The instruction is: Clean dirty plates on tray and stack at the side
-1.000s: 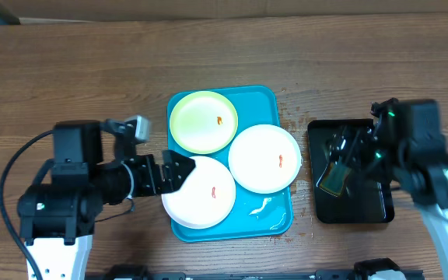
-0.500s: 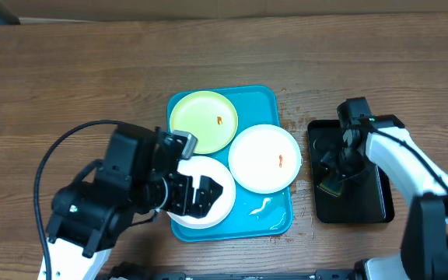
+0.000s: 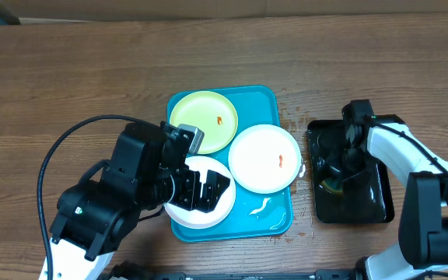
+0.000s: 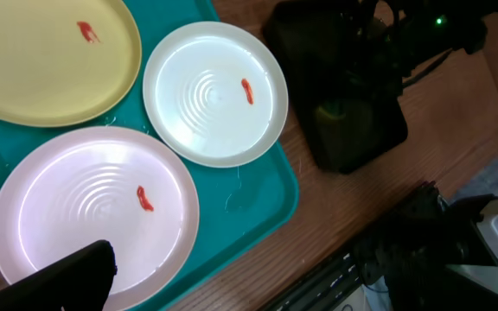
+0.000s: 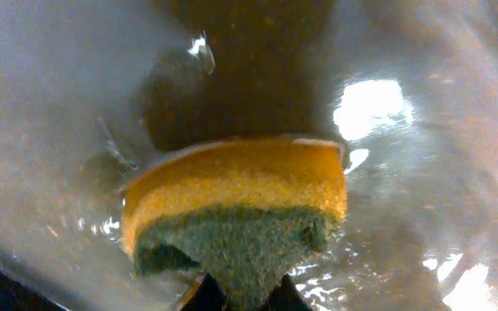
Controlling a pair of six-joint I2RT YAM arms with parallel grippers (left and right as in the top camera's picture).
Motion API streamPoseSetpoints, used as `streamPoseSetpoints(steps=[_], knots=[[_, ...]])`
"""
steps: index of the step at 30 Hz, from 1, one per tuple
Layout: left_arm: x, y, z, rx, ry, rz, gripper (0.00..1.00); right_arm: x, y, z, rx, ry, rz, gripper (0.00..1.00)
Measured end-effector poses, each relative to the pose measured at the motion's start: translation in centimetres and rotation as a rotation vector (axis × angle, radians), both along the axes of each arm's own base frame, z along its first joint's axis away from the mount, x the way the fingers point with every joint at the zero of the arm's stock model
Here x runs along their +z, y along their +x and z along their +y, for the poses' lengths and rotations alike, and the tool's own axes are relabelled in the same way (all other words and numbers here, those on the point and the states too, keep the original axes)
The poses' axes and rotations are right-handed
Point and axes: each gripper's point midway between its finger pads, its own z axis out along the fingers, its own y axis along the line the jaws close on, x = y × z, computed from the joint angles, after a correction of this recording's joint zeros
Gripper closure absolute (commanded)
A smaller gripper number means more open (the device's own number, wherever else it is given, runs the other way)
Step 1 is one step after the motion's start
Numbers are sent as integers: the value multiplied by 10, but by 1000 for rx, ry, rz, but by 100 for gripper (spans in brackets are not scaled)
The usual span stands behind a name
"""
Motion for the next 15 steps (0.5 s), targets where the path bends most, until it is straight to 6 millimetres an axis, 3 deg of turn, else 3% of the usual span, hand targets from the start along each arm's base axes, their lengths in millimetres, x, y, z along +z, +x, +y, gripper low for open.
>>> streamPoseSetpoints(steps=[1,3,6,9,12,15], knots=[[1,2,-1,1,-4,-9,0,4,1,-1,12,-3,-13,67],[3,3,-2,0,-9,-17,0,15,5,-4,31,-9,-53,56],[0,5,-4,-2,-9,-2,0,41,16,-4,50,-12,-147,55],[-7,6,-10,-20,-17,39,0,54,14,-4,47,-12,-171,56],[-14,7,-16,-38,-24,83,0,50,8,-4,29,-12,-150,56],[-17,8,-18,-46,-27,106,0,32,-8,-3,5,-13,-106,56]])
